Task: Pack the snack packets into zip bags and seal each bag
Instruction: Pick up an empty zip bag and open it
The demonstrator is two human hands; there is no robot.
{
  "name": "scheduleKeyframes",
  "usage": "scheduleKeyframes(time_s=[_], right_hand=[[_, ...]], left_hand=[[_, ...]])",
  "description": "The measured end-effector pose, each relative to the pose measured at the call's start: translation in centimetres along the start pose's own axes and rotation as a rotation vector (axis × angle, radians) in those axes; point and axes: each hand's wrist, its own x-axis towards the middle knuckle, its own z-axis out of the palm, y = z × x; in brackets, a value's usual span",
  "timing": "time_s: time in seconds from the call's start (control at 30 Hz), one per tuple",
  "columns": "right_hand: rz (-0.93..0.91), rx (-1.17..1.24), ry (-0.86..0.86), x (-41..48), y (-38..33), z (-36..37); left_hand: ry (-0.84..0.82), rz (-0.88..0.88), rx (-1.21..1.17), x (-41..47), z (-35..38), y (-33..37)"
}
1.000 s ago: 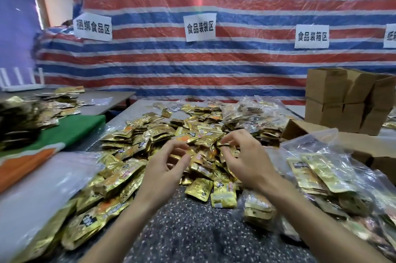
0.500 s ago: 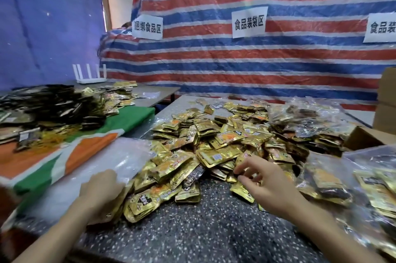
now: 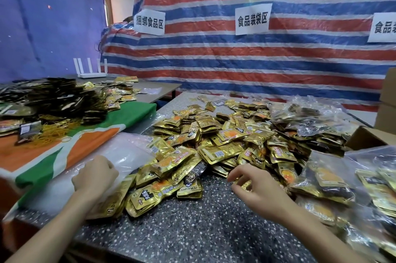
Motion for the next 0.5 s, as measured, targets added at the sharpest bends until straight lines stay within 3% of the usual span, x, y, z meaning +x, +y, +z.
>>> scheduleKeyframes(time_s=[0.13,0.3,0.43,0.5], right_hand=[[0.071,-0.036,-0.068,1.2,-0.5,1.8],[0.138,0.044,-0.085,2.6,-1.5,4.2],[0.131,0.245,-0.069,3.1,-2.9,5.2],[0.19,0.543,-0.087,3.4,-3.8,5.0]], left_hand=[[-0.024,-0.013,-0.056,0.3,0.2,-0.1],[0.123,0.055,-0.156,0.0,-1.1,0.3],[0.314,0.297,-0.364,-1.3,-3.2,2.2],[0.316,0.489,-0.462,-3.0,-4.1,3.6]])
